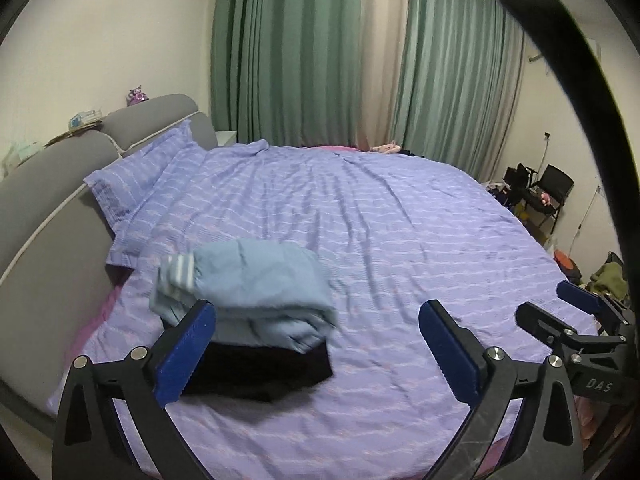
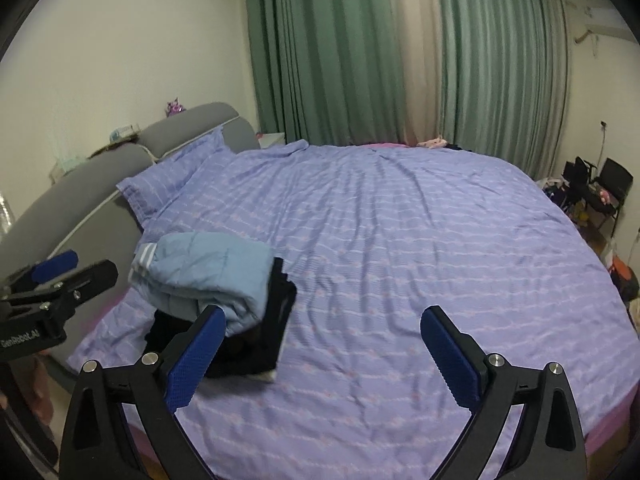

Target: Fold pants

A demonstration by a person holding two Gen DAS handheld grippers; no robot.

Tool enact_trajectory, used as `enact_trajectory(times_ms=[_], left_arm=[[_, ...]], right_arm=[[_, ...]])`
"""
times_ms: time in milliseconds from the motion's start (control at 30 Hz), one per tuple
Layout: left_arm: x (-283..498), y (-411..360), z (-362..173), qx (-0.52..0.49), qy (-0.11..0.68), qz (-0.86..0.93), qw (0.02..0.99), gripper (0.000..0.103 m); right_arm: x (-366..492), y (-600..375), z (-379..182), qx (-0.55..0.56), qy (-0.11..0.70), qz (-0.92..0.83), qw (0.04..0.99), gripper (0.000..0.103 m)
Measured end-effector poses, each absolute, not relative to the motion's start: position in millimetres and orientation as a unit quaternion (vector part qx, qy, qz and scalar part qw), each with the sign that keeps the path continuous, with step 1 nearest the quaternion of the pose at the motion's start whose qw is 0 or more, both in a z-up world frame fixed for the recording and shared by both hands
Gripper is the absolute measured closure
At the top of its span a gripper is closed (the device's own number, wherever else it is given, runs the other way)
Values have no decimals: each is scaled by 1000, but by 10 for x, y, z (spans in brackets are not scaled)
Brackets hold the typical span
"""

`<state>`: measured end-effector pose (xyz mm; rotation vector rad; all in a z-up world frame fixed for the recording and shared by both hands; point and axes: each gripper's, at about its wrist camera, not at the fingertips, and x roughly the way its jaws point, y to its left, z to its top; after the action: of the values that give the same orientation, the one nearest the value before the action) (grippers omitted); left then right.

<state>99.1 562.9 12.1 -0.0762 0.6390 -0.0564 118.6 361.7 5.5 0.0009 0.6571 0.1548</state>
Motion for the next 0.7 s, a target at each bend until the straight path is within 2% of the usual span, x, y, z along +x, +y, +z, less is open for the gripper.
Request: enact_trajectory(times_ms=[433, 700], left_arm=[[9, 4187, 297, -39, 304, -34, 951, 0], [-201, 3780, 356, -32, 300, -47, 952, 0]], right_arm=[[142, 2218, 405, -19, 300, 71, 951, 5], [-245, 1698, 515, -9, 285, 44, 957, 5]])
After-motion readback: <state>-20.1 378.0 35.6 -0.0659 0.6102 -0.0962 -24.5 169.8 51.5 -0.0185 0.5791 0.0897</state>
